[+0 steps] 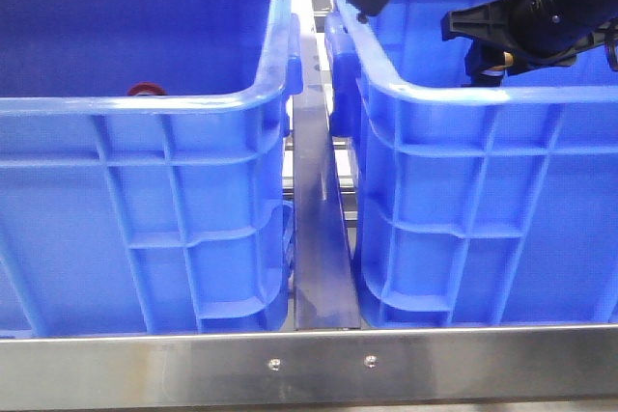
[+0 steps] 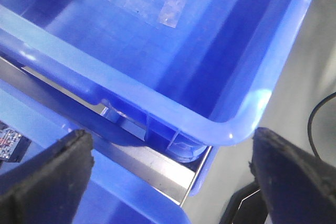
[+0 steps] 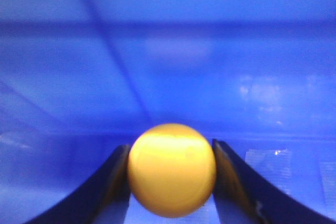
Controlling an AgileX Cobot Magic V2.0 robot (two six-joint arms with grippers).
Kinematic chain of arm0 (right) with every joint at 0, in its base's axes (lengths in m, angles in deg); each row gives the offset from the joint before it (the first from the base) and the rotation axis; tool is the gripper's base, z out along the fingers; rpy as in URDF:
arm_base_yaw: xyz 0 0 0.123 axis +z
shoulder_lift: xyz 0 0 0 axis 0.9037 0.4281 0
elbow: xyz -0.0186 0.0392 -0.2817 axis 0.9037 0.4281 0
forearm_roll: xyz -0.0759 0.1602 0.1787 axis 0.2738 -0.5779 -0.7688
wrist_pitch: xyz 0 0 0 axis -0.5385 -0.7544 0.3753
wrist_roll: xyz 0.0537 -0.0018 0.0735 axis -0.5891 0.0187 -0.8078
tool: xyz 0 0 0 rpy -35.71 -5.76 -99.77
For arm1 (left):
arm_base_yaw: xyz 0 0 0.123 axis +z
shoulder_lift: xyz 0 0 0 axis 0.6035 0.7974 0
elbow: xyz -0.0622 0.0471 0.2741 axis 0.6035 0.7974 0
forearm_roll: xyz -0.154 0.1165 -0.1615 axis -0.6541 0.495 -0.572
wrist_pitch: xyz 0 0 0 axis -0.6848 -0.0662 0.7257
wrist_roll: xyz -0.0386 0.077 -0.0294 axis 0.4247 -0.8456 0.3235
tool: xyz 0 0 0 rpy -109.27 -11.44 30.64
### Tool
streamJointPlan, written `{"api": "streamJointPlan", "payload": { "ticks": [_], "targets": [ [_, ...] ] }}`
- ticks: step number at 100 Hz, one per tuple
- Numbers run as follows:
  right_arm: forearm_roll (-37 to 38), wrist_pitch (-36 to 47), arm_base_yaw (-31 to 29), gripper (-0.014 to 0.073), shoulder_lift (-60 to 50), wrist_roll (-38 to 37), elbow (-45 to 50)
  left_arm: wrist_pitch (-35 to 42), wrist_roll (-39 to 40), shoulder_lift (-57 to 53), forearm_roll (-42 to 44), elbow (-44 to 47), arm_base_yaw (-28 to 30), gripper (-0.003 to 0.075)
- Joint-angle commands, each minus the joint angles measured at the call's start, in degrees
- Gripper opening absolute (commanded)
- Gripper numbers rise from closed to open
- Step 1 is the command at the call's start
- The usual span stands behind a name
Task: Pick red and yellow buttons and place in box
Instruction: 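Lower the yellow button into the empty bin with the right gripper, release, then lower the left gripper into the button bin and grasp a red button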
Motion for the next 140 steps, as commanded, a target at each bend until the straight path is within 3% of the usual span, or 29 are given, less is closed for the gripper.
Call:
{"api": "streamJointPlan", "payload": {
  "ticks": [1, 19, 26, 35, 41, 51, 90, 129, 140],
  "targets": [
    [0.6, 2.9, -0.2, 0.0120, -2.3, 0.4, -1.8, 3.6, 0.2, -2.1, -0.9, -1.6, -0.4, 0.0576],
    [0.6, 1.9, -0.2, 0.0122, -1.5, 0.4, -1.8, 3.7, 0.2, -2.1, -0.9, -1.6, -0.4, 0.0576],
    [0.6, 1.4, -0.2, 0.0167, -1.4, 0.4, -1.8, 3.7, 0.2, -2.1, -0.9, -1.6, -0.4, 0.0576],
    [0.6, 0.7, -0.2, 0.0340, -1.4, 0.4, -1.8, 3.7, 0.2, -2.1, -0.9, -1.6, -0.4, 0.0576],
    [0.6, 0.6, -0.2, 0.0510, -1.4, 0.4, -1.8, 3.7, 0.2, -2.1, -0.9, -1.6, -0.4, 0.0576],
    [0.6, 0.7, -0.2, 0.0666, -1.5, 0.4, -1.8, 3.7, 0.2, -2.1, -0.9, -1.6, -0.4, 0.0576],
    [-1.5, 0.4, -0.2, 0.0630, -11.6, 0.4, 5.3, 3.9, 0.2, -2.1, -0.9, -1.6, -0.4, 0.0573],
    [-1.5, 0.3, -0.2, 0.0630, -38.2, 0.4, 22.8, 4.2, 0.2, -2.2, -0.9, -1.6, -0.3, 0.0566],
    [-1.5, -0.7, -0.2, 0.0630, -45.8, 0.4, 27.3, 3.9, 3.9, -3.2, -0.3, -1.6, 0.3, 0.0566]
  ]
}}
